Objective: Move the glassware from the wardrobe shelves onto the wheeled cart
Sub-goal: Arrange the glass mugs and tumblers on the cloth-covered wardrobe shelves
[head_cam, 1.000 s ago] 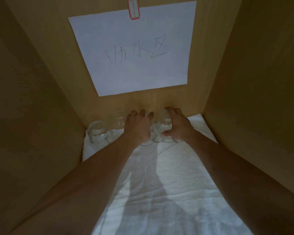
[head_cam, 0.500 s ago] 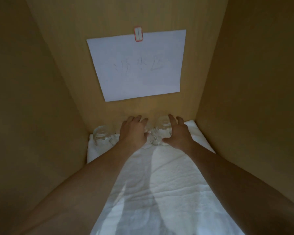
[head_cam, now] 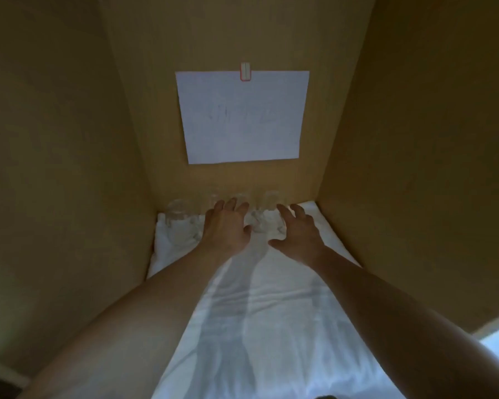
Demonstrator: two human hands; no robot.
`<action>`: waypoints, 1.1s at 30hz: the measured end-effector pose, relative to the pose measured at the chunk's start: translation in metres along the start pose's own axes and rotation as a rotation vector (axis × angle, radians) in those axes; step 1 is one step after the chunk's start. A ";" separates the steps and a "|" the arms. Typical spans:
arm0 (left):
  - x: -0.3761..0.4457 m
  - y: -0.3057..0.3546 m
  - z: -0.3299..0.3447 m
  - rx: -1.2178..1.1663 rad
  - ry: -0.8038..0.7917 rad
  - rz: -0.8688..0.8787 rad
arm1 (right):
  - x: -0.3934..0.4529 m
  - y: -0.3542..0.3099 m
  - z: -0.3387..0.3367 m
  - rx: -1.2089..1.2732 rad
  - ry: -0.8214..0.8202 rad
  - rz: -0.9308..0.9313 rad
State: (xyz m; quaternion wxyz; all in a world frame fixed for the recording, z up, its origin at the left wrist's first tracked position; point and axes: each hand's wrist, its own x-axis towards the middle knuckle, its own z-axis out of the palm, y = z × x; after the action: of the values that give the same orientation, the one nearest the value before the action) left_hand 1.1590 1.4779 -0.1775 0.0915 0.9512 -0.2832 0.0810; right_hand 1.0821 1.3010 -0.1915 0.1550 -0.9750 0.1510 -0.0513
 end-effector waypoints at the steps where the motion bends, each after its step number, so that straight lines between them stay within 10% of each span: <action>1: -0.007 0.002 -0.003 -0.010 -0.008 -0.018 | -0.008 0.000 -0.001 -0.009 -0.006 -0.006; 33: -0.327 0.086 -0.093 -0.094 0.117 -0.382 | -0.268 -0.036 -0.041 0.018 -0.107 -0.402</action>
State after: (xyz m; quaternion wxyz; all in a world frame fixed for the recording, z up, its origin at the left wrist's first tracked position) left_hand 0.8317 1.5988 -0.1433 0.1657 0.9760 -0.0952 0.1042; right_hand 0.8318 1.4053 -0.1551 0.1581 -0.9854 -0.0555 -0.0309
